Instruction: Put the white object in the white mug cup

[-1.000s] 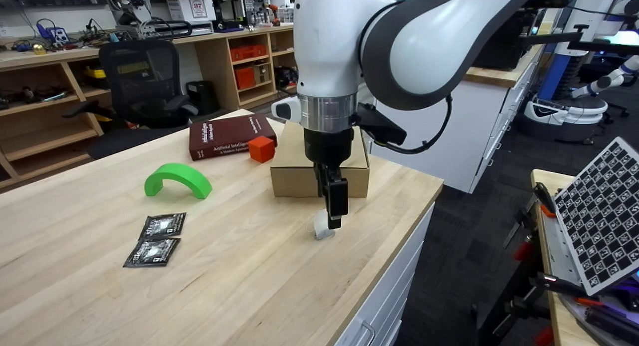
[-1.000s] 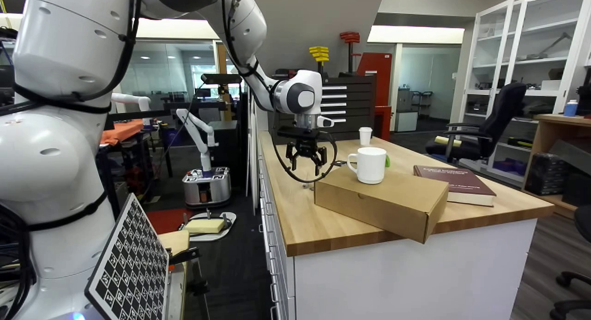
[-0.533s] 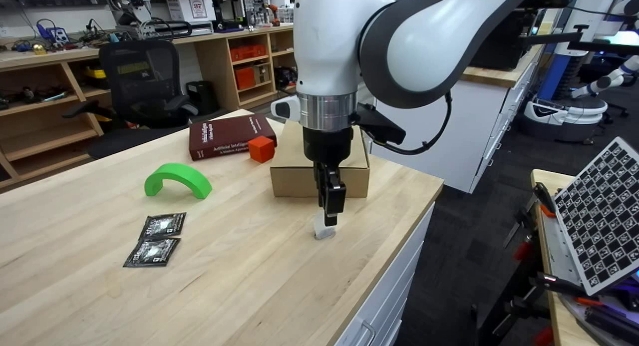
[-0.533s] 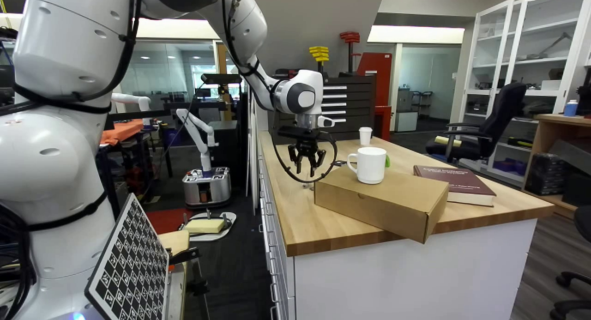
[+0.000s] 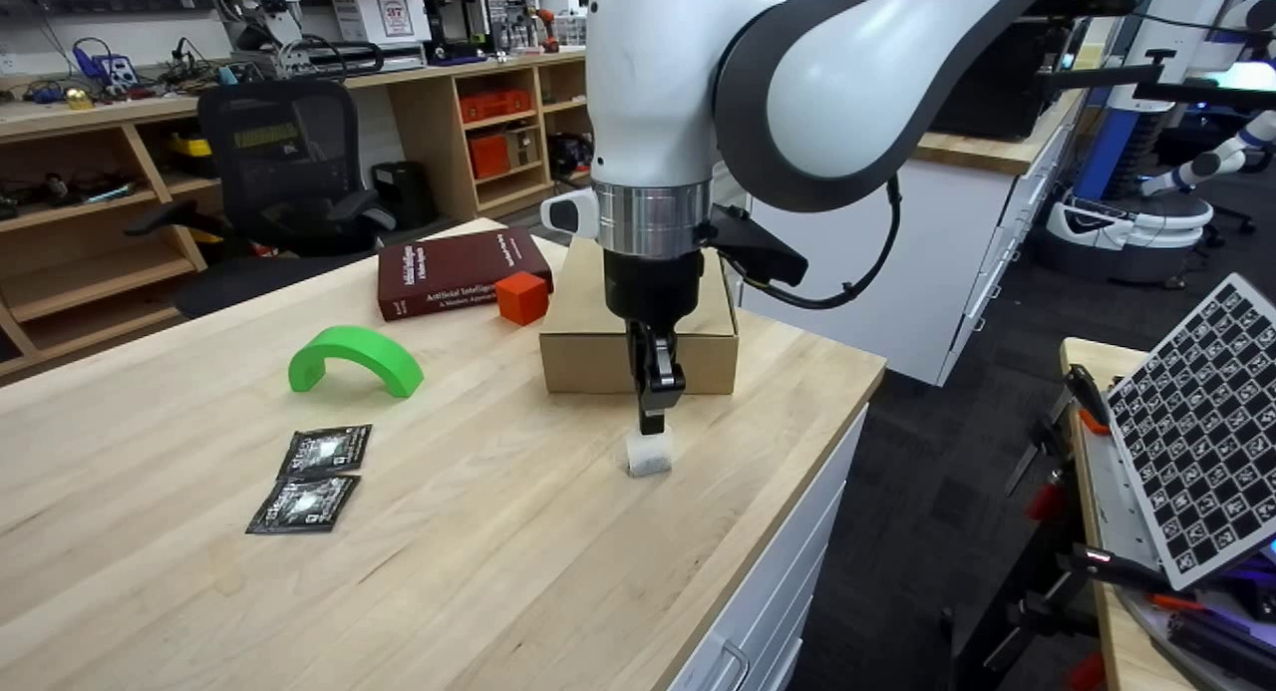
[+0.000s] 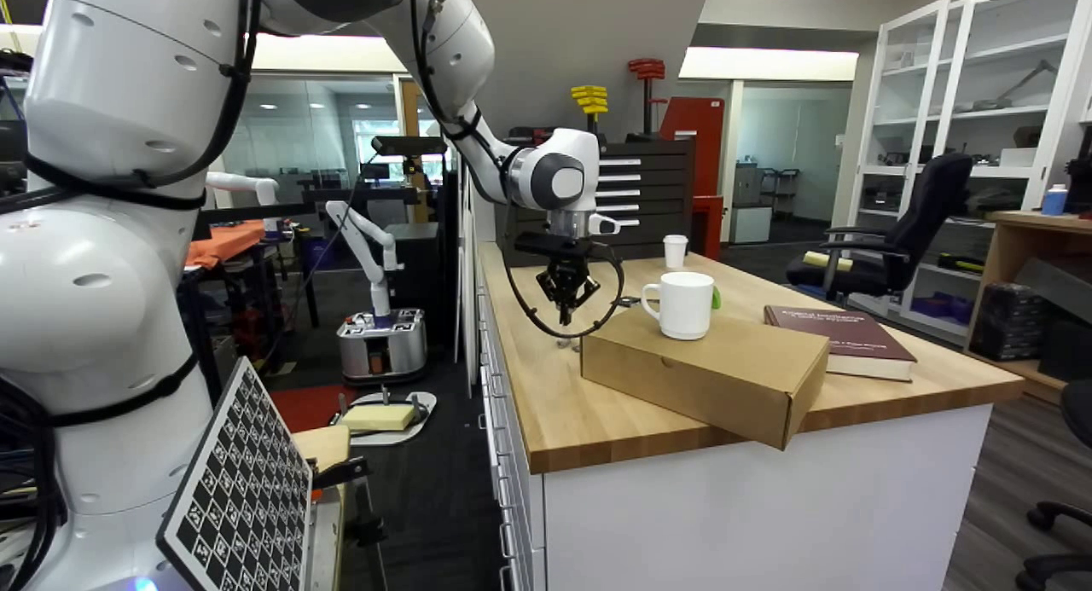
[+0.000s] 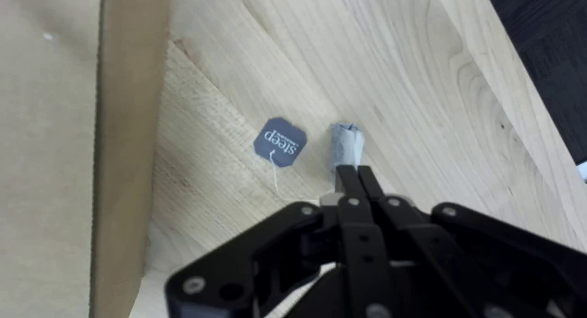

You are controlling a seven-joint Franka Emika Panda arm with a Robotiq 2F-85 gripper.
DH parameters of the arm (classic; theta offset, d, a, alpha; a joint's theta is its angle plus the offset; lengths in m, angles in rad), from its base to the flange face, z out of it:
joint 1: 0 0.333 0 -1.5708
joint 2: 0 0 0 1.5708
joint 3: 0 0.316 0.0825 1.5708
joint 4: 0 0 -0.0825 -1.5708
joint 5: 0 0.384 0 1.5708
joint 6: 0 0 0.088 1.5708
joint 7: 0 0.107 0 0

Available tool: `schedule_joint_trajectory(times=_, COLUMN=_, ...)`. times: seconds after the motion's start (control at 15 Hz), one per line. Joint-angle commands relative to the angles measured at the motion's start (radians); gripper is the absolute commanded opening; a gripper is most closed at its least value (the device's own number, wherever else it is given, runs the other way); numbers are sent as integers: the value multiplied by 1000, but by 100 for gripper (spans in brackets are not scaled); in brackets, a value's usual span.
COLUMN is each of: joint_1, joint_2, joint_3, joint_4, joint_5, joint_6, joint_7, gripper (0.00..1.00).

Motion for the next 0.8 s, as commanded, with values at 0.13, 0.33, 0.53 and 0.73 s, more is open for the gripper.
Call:
schedule_joint_trajectory(times=0.13, joint_1=-19, joint_2=3, joint_3=5, joint_4=14, joint_5=15, joint_6=19, joint_7=-31, gripper=4)
schedule_joint_trajectory(times=0.33, joint_1=-13, joint_2=-3, joint_3=-4, joint_4=29, joint_5=2, joint_6=17, joint_7=-15, gripper=4)
schedule_joint_trajectory(times=0.53, joint_1=-9, joint_2=-17, joint_3=-17, joint_4=63, joint_5=-10, joint_6=41, joint_7=9, gripper=3)
schedule_joint_trajectory(times=0.73, joint_1=-3, joint_2=-24, joint_3=-40, joint_4=98, joint_5=-41, joint_6=92, joint_7=24, gripper=3)
